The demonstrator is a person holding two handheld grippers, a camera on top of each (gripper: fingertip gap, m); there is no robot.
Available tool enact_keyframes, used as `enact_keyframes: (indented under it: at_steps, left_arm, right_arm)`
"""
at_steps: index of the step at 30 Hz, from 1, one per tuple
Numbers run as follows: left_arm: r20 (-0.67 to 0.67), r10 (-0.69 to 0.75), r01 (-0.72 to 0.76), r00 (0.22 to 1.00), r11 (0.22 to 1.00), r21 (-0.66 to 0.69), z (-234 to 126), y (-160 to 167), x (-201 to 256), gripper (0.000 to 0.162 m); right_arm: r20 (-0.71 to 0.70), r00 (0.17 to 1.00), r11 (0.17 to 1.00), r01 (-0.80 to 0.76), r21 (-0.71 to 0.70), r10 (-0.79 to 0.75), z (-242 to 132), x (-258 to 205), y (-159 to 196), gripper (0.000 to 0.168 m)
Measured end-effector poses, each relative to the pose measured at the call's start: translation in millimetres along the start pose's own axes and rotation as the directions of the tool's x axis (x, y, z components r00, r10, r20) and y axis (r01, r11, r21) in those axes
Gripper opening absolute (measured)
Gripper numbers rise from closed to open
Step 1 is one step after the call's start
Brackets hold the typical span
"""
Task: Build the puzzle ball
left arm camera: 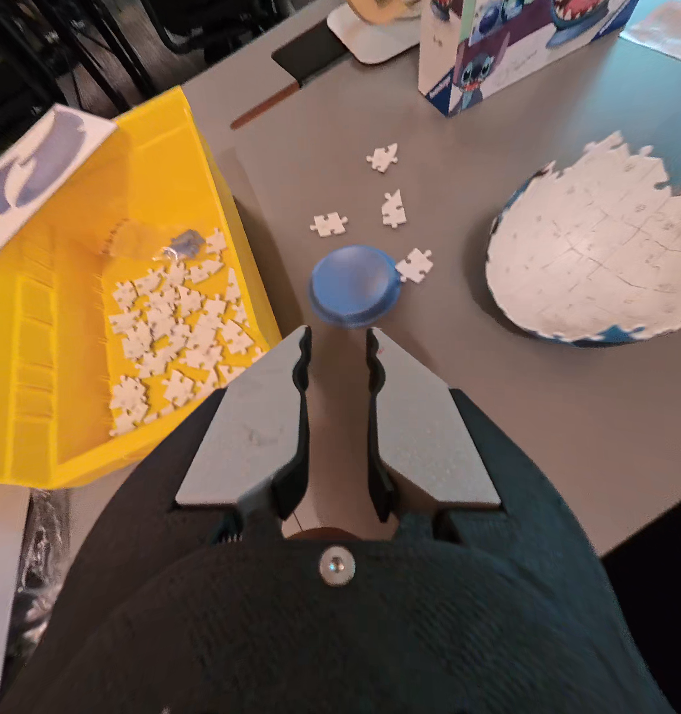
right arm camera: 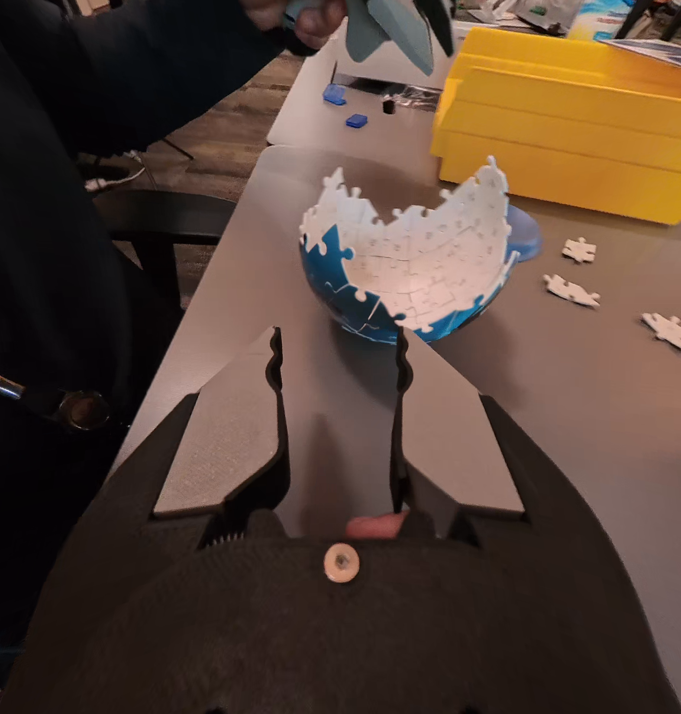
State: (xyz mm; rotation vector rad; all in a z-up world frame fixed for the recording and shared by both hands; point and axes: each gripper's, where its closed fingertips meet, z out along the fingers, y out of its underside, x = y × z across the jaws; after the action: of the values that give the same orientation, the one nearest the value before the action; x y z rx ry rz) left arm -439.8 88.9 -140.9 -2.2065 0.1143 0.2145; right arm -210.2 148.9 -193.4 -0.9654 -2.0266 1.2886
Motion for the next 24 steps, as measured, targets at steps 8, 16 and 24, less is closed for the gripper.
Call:
enact_keyframes:
  at_steps: [8,16,24]
  left_arm:
    - [0.059,-0.105,0.112,0.993,0.987,-0.119,-11.1,49.0,-2.0,0.029]
    - [0.012,-0.145,0.145,0.989,0.979,-0.141,-5.5,43.8,28.4,0.031]
    - [0.082,-0.166,0.175,0.983,0.977,-0.119,43.1,5.2,42.8,0.032]
  right_arm:
    - [0.127,0.965,0.971,0.235,-0.039,-0.229,12.7,-74.5,-2.7,0.054]
    - [-0.158,0.966,0.978,0.207,-0.003,-0.205,-66.9,-36.3,3.5,0.048]
    - [-0.413,0.882,0.971,0.237,-0.025,-0.226,-121.2,-16.7,16.1,0.042]
